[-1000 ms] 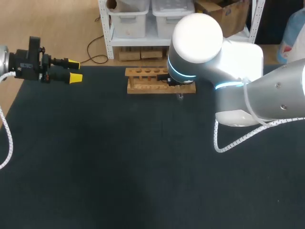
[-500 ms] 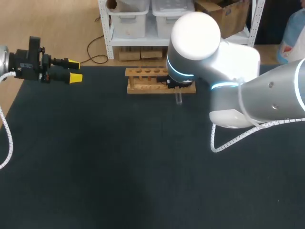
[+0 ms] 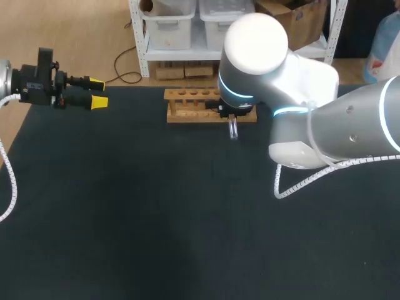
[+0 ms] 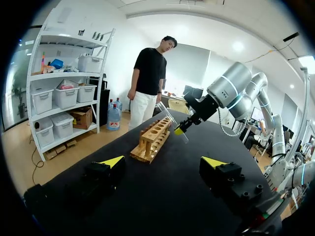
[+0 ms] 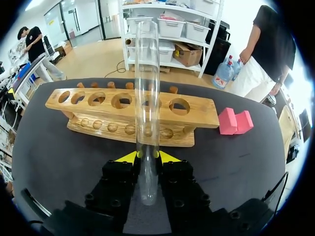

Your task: Grasp the test tube, adjust it, and insert it.

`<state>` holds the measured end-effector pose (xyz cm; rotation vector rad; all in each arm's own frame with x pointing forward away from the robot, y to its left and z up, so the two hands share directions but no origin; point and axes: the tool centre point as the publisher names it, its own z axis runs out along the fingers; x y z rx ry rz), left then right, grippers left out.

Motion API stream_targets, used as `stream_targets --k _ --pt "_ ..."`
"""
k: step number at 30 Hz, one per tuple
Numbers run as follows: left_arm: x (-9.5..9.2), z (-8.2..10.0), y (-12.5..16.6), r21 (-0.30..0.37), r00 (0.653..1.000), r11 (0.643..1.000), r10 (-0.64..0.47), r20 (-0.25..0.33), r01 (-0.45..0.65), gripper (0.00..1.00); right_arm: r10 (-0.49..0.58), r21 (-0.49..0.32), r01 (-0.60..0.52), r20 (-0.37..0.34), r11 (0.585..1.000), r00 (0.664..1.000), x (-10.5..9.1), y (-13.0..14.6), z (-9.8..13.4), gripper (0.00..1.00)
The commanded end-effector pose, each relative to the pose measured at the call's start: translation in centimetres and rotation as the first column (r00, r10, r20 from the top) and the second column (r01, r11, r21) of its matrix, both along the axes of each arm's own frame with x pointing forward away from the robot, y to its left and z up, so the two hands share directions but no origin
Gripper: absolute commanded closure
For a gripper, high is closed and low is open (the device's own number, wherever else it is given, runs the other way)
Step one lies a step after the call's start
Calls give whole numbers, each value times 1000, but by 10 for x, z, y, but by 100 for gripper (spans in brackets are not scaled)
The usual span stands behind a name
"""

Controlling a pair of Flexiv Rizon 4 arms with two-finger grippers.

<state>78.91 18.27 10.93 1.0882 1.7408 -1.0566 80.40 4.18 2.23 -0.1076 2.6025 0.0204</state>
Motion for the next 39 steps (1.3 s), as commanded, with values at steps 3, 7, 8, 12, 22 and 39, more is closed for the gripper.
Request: stream_targets --k 3,7,8,12,22,39 --pt "0 -1 0 -2 1000 1000 0 4 0 0 1 -1 -1 -2 1000 1000 -1 0 0 100" --pt "0 -1 0 -2 1000 1000 0 4 0 0 -5 5 5 8 1000 1000 -8 -1 7 100" --pt "0 -1 0 -2 1000 1000 0 4 0 0 -8 9 8 12 1000 1000 -10 -1 9 100" --pt "0 -1 0 -2 1000 1000 0 4 0 0 -5 27 4 28 1000 1000 -19 1 19 100" --pt "0 -1 0 -2 1000 1000 0 4 0 0 -34 57 28 109 998 993 -32 -6 53 100" --pt "0 -1 0 -2 1000 1000 0 4 0 0 -37 102 3 329 995 943 -29 -14 92 100"
